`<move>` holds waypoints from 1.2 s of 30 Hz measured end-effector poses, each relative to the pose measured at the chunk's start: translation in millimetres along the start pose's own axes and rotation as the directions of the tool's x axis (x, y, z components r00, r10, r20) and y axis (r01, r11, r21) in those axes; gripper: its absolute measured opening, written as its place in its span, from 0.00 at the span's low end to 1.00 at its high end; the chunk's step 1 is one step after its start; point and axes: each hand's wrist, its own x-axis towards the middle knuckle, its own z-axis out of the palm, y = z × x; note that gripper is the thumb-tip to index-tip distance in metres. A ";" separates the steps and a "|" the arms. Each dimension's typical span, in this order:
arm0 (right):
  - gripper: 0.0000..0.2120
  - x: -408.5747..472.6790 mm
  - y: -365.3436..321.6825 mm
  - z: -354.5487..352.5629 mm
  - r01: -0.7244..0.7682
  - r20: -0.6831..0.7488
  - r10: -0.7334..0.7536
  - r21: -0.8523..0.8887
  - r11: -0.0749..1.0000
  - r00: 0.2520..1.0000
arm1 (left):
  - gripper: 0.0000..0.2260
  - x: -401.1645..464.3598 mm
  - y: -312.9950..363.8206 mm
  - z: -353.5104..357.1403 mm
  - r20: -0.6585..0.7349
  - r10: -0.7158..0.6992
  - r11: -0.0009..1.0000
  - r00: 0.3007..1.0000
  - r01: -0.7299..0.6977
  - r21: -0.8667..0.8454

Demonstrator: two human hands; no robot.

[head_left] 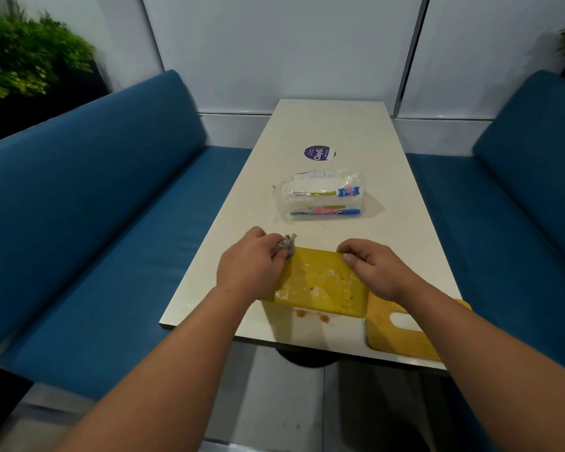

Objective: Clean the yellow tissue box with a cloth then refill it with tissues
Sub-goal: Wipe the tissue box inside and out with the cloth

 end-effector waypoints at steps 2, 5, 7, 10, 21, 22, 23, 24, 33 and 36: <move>0.10 0.9 0.1 -0.1 -0.003 0.007 0.003 0.015 1.000 1.000 | 0.14 0.3 -17.7 -8.2 -0.015 -0.071 0.997 0.997 0.071 -0.016; 0.09 2.8 0.8 -0.2 -0.006 0.005 0.006 0.017 1.000 1.000 | 0.13 -3.5 -55.0 -20.2 -0.062 -0.180 0.984 0.982 0.180 0.002; 0.09 3.3 1.1 0.3 0.001 -0.006 -0.001 0.008 1.000 1.000 | 0.11 -9.1 -68.6 -23.4 -0.108 -0.235 0.969 0.966 0.225 -0.100; 0.08 3.9 0.9 0.6 0.003 -0.018 -0.003 0.003 1.000 1.000 | 0.12 -12.2 -62.6 -17.9 -0.100 -0.175 0.958 0.979 0.146 -0.248; 0.09 6.3 3.2 1.8 -0.014 -0.021 0.014 -0.012 1.000 1.000 | 0.12 -48.0 -69.8 16.9 -0.107 -0.076 0.962 0.991 0.045 -0.270; 0.09 6.4 3.1 1.5 -0.013 -0.020 0.013 -0.011 1.000 1.000 | 0.13 -40.9 -65.4 14.0 -0.110 -0.088 0.963 0.990 0.056 -0.265; 0.09 6.3 3.0 1.3 -0.012 -0.021 0.012 -0.008 1.000 1.000 | 0.13 -34.6 -60.8 12.2 -0.117 -0.102 0.960 0.988 0.067 -0.270; 0.08 6.0 2.9 1.3 -0.012 -0.022 0.012 -0.008 1.000 1.000 | 0.13 -31.9 -57.0 12.2 -0.131 -0.118 0.955 0.984 0.077 -0.287; 0.07 8.0 4.2 1.1 0.000 -0.019 -0.001 -0.014 1.000 1.000 | 0.08 -83.3 -65.2 36.4 -0.207 -0.172 0.916 0.963 0.079 -0.394; 0.07 9.9 4.6 0.5 -0.001 -0.004 0.001 -0.016 1.000 1.000 | 0.09 -83.9 -53.7 43.2 -0.237 -0.261 0.870 0.936 0.122 -0.478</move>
